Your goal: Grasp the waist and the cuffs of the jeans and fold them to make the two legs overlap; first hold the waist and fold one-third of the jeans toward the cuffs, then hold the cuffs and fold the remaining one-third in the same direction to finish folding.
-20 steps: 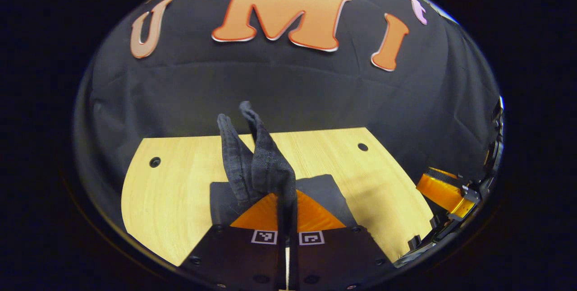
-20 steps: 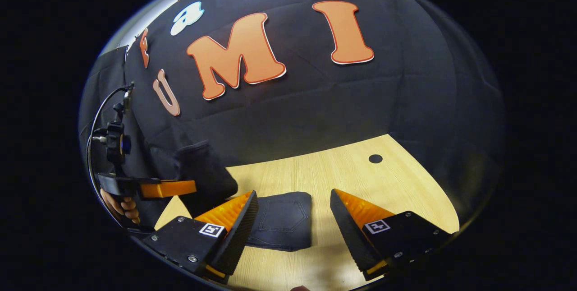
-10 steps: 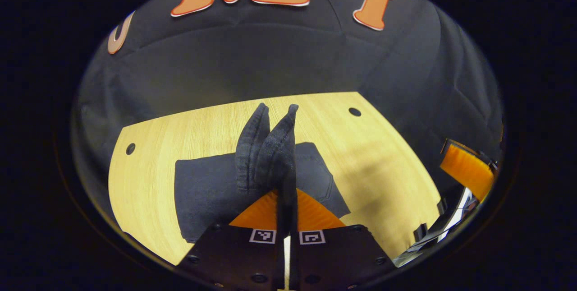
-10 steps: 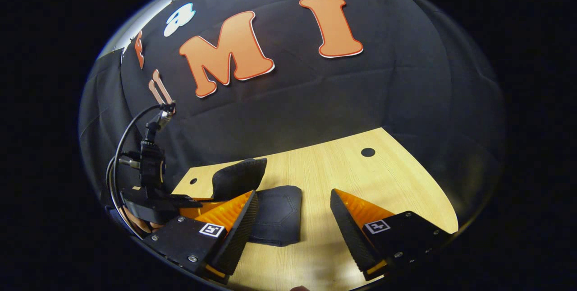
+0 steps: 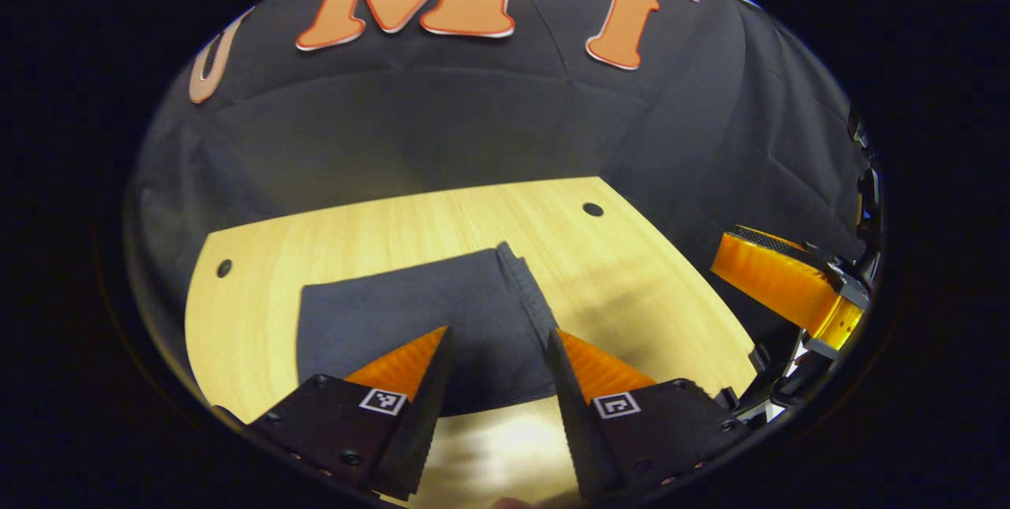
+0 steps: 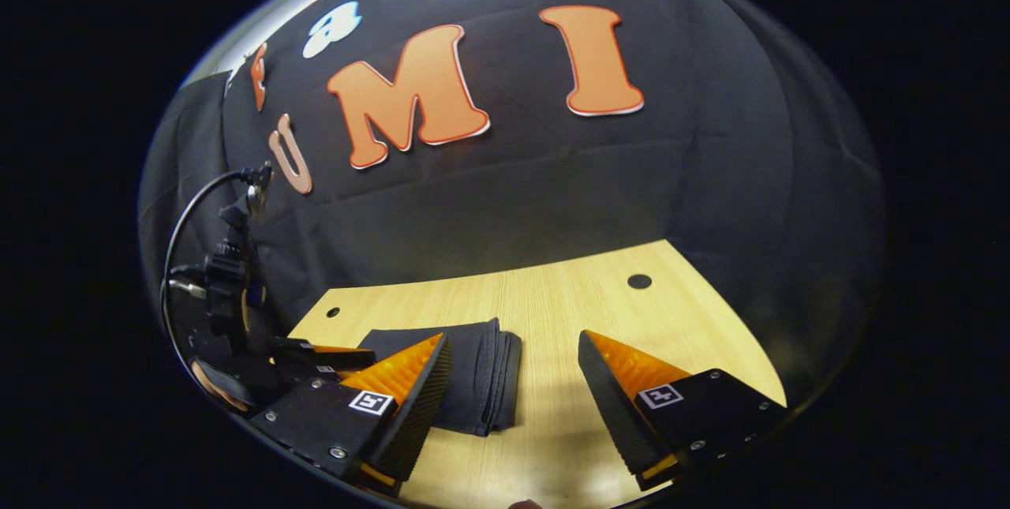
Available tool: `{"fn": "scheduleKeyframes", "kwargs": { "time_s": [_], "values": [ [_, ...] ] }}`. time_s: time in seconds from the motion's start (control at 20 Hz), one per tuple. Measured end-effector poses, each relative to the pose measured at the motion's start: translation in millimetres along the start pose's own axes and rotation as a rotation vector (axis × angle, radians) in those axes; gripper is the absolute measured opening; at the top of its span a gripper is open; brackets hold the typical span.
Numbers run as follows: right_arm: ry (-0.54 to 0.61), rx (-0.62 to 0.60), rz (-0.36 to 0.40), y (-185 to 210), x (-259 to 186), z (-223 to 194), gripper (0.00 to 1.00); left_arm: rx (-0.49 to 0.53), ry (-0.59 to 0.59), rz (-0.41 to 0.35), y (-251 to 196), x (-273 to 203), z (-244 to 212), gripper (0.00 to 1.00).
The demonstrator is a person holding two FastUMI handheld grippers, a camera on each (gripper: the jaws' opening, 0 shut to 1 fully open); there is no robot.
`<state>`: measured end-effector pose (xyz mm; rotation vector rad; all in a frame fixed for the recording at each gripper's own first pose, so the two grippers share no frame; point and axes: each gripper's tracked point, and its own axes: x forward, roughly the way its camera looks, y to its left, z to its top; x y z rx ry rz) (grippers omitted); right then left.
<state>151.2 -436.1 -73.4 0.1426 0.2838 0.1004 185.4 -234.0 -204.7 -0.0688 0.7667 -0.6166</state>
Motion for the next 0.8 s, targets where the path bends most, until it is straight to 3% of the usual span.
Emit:
{"fn": "scheduleKeyframes", "kwargs": {
  "time_s": [0.2, 0.5, 0.8],
  "values": [
    [-0.079, -0.085, 0.025, 29, -7, 21, 0.97, 0.028, -0.192, 0.138, 37, -49, 40, 0.96],
    [-0.269, -0.171, 0.073, 86, -30, 65, 0.97, -0.006, -0.422, 0.266, 59, -119, 64, 0.97],
    [-0.275, -0.199, 0.152, 126, -39, 56, 0.97, -0.024, -0.590, 0.426, 87, -212, 74, 0.99]
  ]
}}
